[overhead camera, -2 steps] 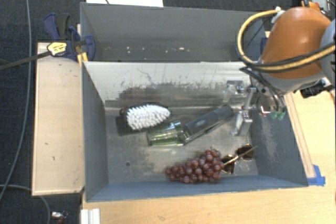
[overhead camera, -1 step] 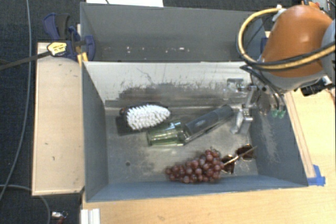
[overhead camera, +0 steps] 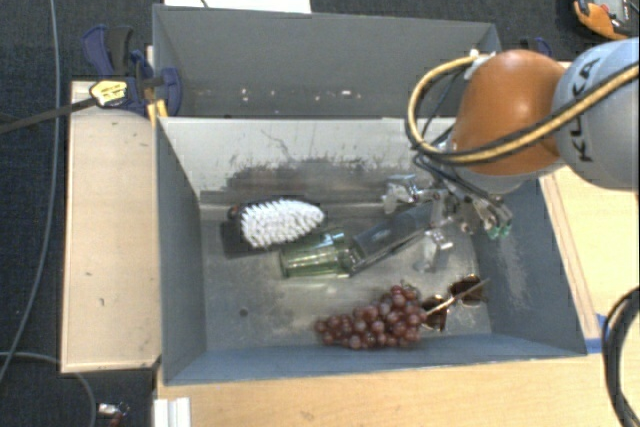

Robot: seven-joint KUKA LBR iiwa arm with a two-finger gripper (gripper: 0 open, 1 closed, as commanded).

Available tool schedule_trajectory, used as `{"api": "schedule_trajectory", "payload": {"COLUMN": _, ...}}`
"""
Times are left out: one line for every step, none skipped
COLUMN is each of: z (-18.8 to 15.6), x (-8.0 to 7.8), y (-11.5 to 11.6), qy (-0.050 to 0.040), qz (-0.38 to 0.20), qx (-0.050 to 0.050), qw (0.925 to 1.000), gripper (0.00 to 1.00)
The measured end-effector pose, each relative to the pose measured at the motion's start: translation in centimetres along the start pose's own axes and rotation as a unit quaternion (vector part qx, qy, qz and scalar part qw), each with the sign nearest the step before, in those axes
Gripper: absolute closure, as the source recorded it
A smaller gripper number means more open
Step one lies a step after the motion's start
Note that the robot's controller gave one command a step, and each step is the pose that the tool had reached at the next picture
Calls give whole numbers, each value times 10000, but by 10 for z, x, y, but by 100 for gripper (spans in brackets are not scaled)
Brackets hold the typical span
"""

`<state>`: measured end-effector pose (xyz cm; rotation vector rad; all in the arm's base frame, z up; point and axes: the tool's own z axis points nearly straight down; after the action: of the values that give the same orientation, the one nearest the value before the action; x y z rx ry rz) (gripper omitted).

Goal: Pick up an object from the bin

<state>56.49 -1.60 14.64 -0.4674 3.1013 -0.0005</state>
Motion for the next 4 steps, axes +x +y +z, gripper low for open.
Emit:
{"api": "schedule_trajectory", "payload": {"z": 1, "x": -8, "y": 11, "qy": -20, "qz": -152, "qx": 5, "qw": 9999, "gripper": 0}}
{"api": "schedule_trajectory", "payload": {"z": 20, "x": -16, "y": 19, "qy": 8, "qz": -1429, "qx": -14, "qw": 9897, "gripper": 0}}
{"api": "schedule_trajectory", "payload": {"z": 76, "x": -25, "y": 9, "qy": -41, "qz": -1544, "qx": 9, "qw": 9880, "gripper": 0}}
{"api": "schedule_trajectory", "payload": {"z": 77, "x": -24, "y": 10, "qy": -32, "qz": -2476, "qx": 7, "qw": 9689, "gripper": 100}}
